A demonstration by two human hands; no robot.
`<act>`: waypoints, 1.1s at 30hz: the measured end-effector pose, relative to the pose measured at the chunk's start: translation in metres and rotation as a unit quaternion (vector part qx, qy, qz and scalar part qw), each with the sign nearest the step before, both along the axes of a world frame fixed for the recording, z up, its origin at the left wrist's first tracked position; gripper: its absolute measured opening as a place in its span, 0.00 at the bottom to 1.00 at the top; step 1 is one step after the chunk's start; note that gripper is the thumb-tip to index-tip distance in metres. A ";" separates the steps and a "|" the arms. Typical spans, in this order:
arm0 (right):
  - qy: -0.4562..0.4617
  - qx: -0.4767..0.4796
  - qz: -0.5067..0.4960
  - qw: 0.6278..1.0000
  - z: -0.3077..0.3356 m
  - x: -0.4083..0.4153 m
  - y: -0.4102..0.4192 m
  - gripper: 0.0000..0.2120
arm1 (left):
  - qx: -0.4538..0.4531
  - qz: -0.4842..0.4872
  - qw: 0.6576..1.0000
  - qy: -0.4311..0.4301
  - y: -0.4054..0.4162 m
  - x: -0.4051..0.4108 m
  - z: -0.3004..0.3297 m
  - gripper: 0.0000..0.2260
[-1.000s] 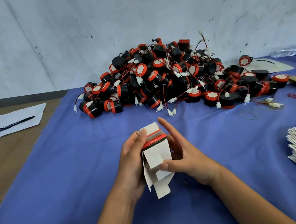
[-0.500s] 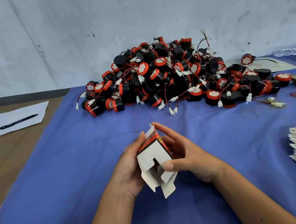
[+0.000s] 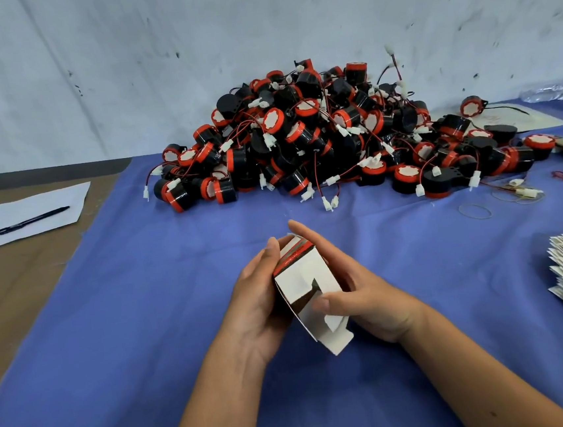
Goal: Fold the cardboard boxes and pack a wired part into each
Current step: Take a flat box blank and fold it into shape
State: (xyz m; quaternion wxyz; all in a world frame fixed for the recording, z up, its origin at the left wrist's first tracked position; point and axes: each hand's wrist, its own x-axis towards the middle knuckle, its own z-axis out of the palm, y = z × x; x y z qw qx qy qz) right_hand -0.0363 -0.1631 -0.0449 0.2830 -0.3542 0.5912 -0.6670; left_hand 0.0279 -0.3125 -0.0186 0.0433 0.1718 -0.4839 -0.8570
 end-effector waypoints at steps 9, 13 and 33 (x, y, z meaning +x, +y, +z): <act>-0.066 -0.037 0.021 0.997 -0.004 -0.003 -0.001 0.42 | 0.049 -0.024 0.998 -0.007 -0.001 0.000 -0.005 0.18; -0.091 -0.057 -0.060 0.992 -0.008 -0.004 -0.005 0.37 | -0.029 -0.001 0.999 0.025 -0.003 -0.005 -0.005 0.26; -0.114 -0.157 -0.303 0.933 -0.008 0.000 -0.020 0.21 | -0.137 -0.042 0.984 0.102 0.034 -0.015 -0.040 0.44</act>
